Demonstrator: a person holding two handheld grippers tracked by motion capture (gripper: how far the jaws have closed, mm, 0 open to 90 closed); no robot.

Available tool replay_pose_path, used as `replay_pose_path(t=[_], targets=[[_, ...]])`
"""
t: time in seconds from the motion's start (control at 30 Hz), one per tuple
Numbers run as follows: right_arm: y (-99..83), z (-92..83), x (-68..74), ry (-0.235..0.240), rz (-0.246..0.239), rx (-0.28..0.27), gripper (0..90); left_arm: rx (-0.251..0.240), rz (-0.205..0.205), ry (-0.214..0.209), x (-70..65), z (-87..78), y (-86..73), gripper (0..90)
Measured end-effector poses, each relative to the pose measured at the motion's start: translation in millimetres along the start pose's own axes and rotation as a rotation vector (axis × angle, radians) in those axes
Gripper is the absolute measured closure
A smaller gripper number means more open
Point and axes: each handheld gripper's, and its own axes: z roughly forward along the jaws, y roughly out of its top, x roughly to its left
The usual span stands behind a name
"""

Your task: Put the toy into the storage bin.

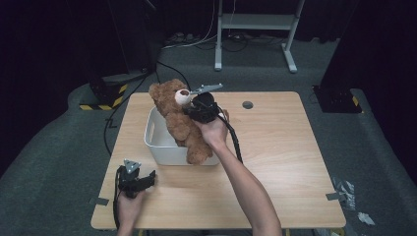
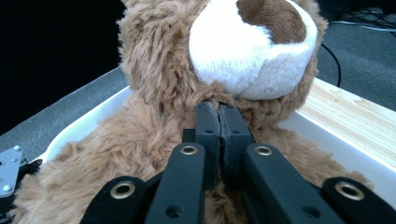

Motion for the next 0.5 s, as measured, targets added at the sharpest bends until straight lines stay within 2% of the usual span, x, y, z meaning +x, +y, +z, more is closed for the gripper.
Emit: replay_pose_path(t=[0.5], targets=[[-3.6, 2.2, -0.7, 0.011, -0.002, 0.03, 88.1, 0.0, 0.0, 0.0, -0.1, -0.2, -0.2, 23.0]])
